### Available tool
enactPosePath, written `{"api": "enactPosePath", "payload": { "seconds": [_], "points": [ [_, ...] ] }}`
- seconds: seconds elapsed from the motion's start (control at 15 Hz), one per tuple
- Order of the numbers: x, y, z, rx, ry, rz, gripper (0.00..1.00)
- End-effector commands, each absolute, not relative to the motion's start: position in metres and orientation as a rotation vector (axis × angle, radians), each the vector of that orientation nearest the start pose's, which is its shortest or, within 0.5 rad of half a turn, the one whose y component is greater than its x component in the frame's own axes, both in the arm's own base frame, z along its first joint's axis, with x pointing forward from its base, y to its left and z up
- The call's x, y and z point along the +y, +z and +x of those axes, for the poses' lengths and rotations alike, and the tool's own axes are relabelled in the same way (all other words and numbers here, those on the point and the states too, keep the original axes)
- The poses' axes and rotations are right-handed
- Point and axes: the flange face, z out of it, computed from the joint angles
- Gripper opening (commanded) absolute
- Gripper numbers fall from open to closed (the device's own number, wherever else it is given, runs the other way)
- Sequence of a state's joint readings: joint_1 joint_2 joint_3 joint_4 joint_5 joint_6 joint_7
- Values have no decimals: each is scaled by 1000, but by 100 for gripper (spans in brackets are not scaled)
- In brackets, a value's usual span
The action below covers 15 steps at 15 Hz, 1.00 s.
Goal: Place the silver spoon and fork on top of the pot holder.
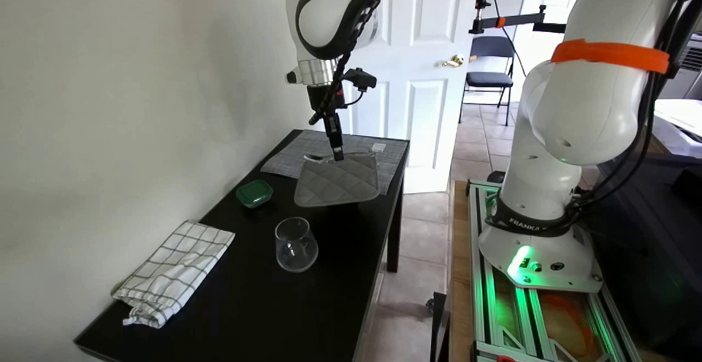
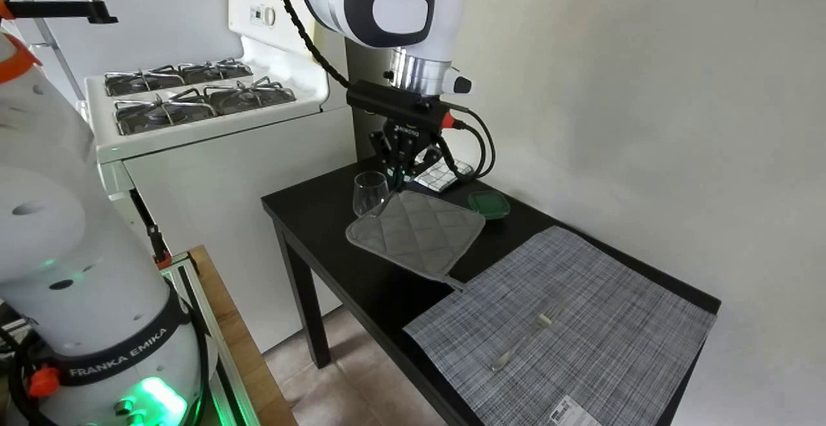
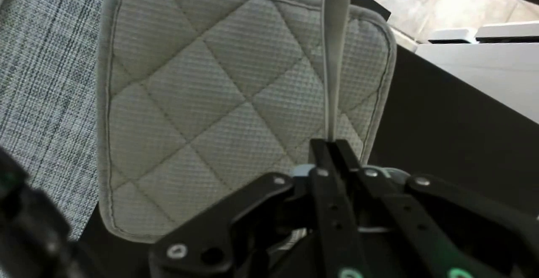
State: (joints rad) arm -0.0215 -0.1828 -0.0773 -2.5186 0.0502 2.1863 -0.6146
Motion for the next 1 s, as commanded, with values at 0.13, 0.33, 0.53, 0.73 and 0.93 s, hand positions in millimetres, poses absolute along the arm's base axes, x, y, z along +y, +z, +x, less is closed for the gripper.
{"api": "enactPosePath", "payload": {
  "seconds": [0.13,0.33,0.53,0.73,0.93],
  "points": [
    [-42,310,424,-699,116,-2983,2],
    [-46,302,428,-686,79,-2999,2],
    [-51,293,432,-662,64,-3018,2],
    [-53,285,432,-647,75,-3024,2],
    [-54,278,432,-638,100,-3024,2]
  ]
}}
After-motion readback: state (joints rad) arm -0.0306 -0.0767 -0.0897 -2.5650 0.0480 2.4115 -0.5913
